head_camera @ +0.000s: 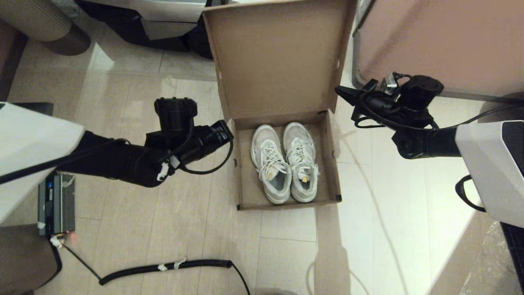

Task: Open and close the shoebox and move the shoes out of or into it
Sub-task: Open the shoe box

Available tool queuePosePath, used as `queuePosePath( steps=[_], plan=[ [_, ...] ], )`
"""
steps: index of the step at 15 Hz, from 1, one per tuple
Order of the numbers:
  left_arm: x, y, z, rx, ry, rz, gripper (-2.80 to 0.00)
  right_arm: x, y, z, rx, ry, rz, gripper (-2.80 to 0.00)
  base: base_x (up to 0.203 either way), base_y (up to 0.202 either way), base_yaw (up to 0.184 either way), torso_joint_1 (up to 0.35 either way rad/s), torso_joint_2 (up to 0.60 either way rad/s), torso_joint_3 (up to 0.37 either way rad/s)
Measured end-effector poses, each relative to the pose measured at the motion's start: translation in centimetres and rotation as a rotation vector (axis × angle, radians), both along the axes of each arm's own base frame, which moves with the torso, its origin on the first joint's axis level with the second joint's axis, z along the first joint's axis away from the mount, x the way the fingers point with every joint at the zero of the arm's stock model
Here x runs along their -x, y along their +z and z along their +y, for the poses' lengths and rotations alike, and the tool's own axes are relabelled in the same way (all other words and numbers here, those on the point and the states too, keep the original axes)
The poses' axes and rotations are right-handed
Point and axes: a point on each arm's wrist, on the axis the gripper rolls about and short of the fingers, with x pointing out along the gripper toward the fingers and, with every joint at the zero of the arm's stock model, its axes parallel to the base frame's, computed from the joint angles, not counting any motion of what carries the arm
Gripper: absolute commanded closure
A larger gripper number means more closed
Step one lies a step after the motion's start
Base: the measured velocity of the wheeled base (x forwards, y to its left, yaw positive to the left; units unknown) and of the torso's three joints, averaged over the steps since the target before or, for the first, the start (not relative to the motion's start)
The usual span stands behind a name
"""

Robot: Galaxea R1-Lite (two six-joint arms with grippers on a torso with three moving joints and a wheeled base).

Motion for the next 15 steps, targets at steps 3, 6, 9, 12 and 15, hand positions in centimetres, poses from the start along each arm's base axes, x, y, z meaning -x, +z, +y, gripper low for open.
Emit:
queuePosePath(
  steps=[3, 6, 9, 12, 15],
  plan=[
    [-0.7, -0.7, -0.3, -0.049, 0.036, -0.009, 0.0, -0.9, -3.0, -0.8, 0.239, -0.133, -0.027, 0.0, 0.0, 0.0, 0.0, 0.0, 0.0, 0.0],
    [-1.4, -2.0, -0.2, -0.164, 0.062, -0.021, 0.0, -0.6, -5.6, -1.3, 0.629, -0.348, -0.068, 0.0, 0.0, 0.0, 0.0, 0.0, 0.0, 0.0],
    [-3.1, -4.0, 0.7, -0.302, 0.106, -0.031, 0.0, 0.8, -9.6, -1.8, 0.925, -0.503, -0.032, 0.0, 0.0, 0.0, 0.0, 0.0, 0.0, 0.0],
    [-5.2, -5.2, 1.3, -0.309, 0.131, -0.029, 0.0, 1.2, -11.8, -2.0, 0.971, -0.562, -0.024, 0.0, 0.0, 0.0, 0.0, 0.0, 0.0, 0.0],
    [-7.5, -6.7, 2.0, -0.3, 0.124, -0.032, 0.0, 1.1, -13.2, -0.6, 0.986, -0.521, -0.009, 0.0, 0.0, 0.0, 0.0, 0.0, 0.0, 0.0]
  ],
)
